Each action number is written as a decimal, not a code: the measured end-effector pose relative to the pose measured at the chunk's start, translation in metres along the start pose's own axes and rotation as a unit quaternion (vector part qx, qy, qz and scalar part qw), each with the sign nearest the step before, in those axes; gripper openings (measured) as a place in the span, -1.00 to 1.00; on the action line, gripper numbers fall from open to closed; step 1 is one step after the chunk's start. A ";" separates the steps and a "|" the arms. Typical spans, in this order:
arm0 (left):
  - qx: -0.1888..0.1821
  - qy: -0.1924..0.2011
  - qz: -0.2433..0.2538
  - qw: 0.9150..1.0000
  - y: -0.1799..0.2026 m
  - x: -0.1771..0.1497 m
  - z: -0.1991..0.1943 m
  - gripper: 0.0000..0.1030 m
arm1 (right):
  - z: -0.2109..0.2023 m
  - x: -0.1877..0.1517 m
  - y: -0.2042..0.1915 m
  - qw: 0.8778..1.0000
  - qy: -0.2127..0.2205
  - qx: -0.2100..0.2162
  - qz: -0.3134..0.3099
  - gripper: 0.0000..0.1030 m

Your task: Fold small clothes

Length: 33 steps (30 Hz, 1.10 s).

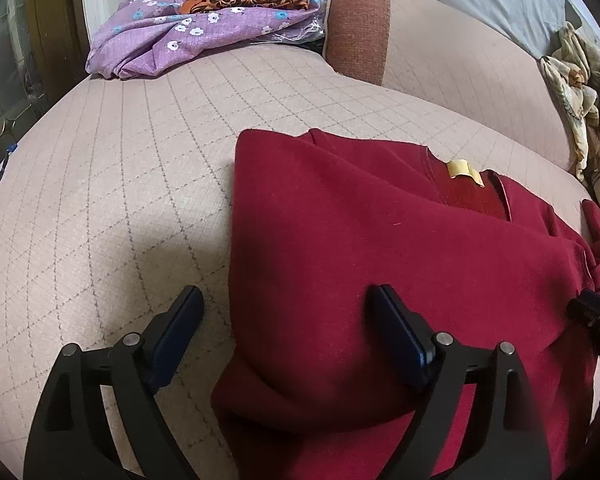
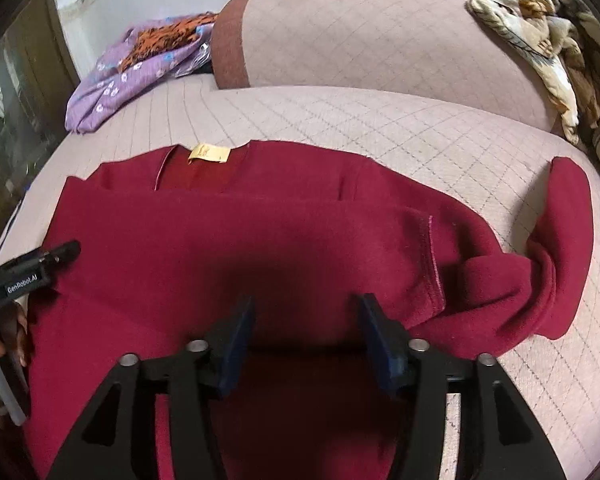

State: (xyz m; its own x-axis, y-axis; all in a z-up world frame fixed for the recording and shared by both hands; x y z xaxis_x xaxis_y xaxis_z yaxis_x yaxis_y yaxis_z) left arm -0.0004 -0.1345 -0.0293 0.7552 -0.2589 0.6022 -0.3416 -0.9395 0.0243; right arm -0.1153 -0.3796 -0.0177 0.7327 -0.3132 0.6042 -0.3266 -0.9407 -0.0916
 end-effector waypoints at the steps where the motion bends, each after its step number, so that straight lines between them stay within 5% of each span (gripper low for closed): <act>1: 0.001 0.000 0.001 1.000 0.000 0.000 0.000 0.71 | 0.005 -0.002 0.002 1.000 -0.006 -0.003 -0.001 0.19; 7: 0.000 0.001 -0.001 1.000 0.000 -0.001 0.000 0.72 | -0.017 0.020 0.017 1.000 0.008 -0.003 0.002 0.19; 11: 0.003 0.001 0.000 1.000 0.001 -0.001 0.001 0.75 | -0.040 0.057 0.088 0.993 0.049 -0.092 0.063 0.65; 16: 0.007 0.001 0.003 1.000 0.002 0.000 0.004 0.79 | 0.008 0.084 0.184 0.968 -0.036 -0.235 0.084 0.64; 17: 0.007 0.001 0.002 1.000 0.001 0.000 0.004 0.80 | 0.016 0.082 0.196 0.966 -0.049 -0.233 0.098 0.53; 20: 0.006 0.001 0.002 1.000 0.001 0.000 0.005 0.83 | 0.030 0.068 0.223 0.966 -0.073 -0.200 0.149 -0.58; 23: 0.006 0.000 0.001 1.000 0.001 0.000 0.006 0.83 | -0.006 0.064 0.228 0.973 -0.029 -0.178 0.147 -0.75; 26: 0.006 0.001 0.001 1.000 0.001 0.000 0.006 0.83 | -0.053 0.037 0.250 0.967 0.003 -0.181 0.181 -0.72; 28: 0.006 0.001 0.001 1.000 0.001 0.000 0.006 0.83 | -0.073 0.011 0.272 0.958 -0.004 -0.193 0.210 -0.31; 29: 0.006 0.001 0.001 1.000 0.001 0.000 0.006 0.83 | -0.080 -0.001 0.283 0.953 -0.007 -0.201 0.228 0.09; 30: 0.006 0.001 0.002 1.000 0.001 0.000 0.006 0.83 | -0.088 -0.012 0.292 0.947 -0.008 -0.205 0.248 0.22; 33: 0.006 0.001 0.002 1.000 0.001 0.000 0.005 0.83 | -0.113 -0.032 0.307 0.934 0.020 -0.203 0.294 0.22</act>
State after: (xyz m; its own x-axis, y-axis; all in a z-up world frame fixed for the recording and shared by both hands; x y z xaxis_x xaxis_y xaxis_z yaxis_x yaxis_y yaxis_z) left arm 0.0027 -0.1364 -0.0335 0.7525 -0.2614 0.6045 -0.3369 -0.9415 0.0122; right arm -0.3064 -0.6432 0.0246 0.3343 -0.7478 0.5736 -0.8714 -0.4772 -0.1141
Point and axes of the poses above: each gripper's, at about its wrist camera, not at the fingertips, and z roughly the way its jaws point, y to its right, x to its top, the point moved 5 cm from there along z, roughly the way its jaws point, and after that the axes turned 2 degrees about x, right-handed, at the moved point
